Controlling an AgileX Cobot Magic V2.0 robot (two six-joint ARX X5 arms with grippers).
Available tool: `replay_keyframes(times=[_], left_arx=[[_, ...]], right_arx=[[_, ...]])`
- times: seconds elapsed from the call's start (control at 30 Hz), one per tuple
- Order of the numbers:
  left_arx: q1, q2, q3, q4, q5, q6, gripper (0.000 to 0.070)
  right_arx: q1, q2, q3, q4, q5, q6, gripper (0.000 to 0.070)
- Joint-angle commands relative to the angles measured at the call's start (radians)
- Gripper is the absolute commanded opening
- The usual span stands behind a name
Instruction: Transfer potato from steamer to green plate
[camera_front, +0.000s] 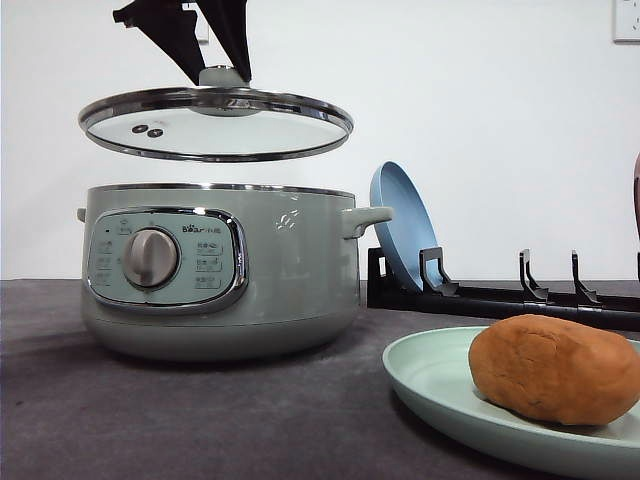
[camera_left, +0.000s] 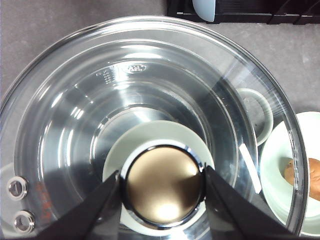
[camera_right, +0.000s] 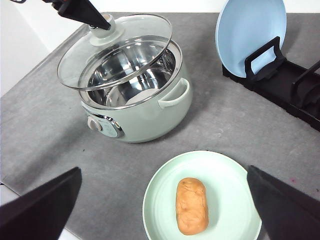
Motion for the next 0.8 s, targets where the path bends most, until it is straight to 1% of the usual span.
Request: replay_keyframes(times=[0.0, 0.17, 0.43, 0.63, 0.77], left_arx=[[-0.005, 0.004, 0.014, 0.031, -0.003, 0.016, 0.0000], [-0.005, 0.007, -0.031, 0.049, -0.043, 0.017, 0.0000], [-0.005, 0.009, -0.053, 0.074, -0.042, 0.020, 0.0000], [-0.011, 0.015, -0.089, 0.124, -0.042, 0.022, 0.0000], [-0.011, 0.032, -0.093, 0.133, -0.042, 0.024, 0.0000]], right_arx=[[0.009, 0.004, 0.012, 0.010, 0.000, 0.011, 0.0678], [0.009, 0.004, 0.012, 0.010, 0.000, 0.022, 0.0678], [0.009, 0.004, 0.012, 0.010, 0.003, 0.025, 0.0678], [0.009, 0.004, 0.012, 0.010, 0.008, 0.025, 0.0678], [0.009, 0.004, 0.012, 0.010, 0.009, 0.025, 0.0678]])
